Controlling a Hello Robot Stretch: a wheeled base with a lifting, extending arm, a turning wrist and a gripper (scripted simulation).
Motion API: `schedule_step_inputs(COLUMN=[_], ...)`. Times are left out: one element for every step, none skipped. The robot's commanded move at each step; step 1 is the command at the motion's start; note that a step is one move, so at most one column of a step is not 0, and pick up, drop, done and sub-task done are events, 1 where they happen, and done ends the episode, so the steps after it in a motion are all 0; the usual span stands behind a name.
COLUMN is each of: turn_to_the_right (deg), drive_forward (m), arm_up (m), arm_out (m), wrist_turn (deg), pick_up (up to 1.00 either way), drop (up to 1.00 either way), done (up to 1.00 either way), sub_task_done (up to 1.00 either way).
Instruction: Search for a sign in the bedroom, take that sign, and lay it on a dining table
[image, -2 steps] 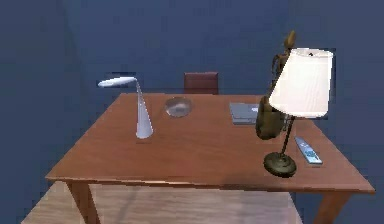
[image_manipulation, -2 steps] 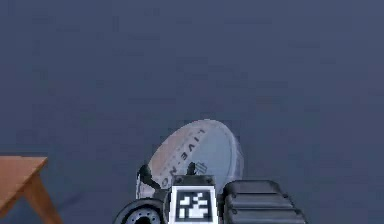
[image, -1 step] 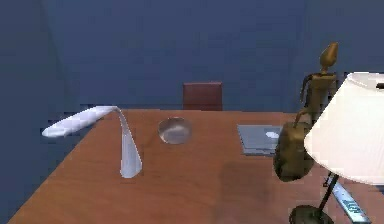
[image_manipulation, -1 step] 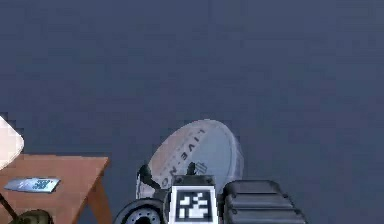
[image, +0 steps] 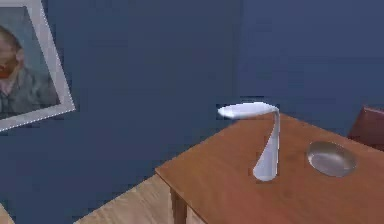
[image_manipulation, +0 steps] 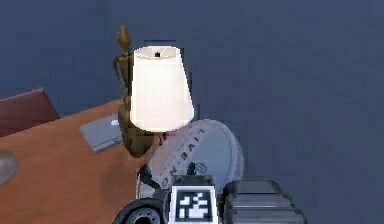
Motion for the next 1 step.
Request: schedule_step_inputs(turn_to_the_right=[-27.0], drive_forward=[0.00], arm_up=[0.00], arm_out=[0.00], wrist_turn=[0.0], pick_up=[0.00], drop=[0.00], done=[0.00], sub_task_done=[0.00])
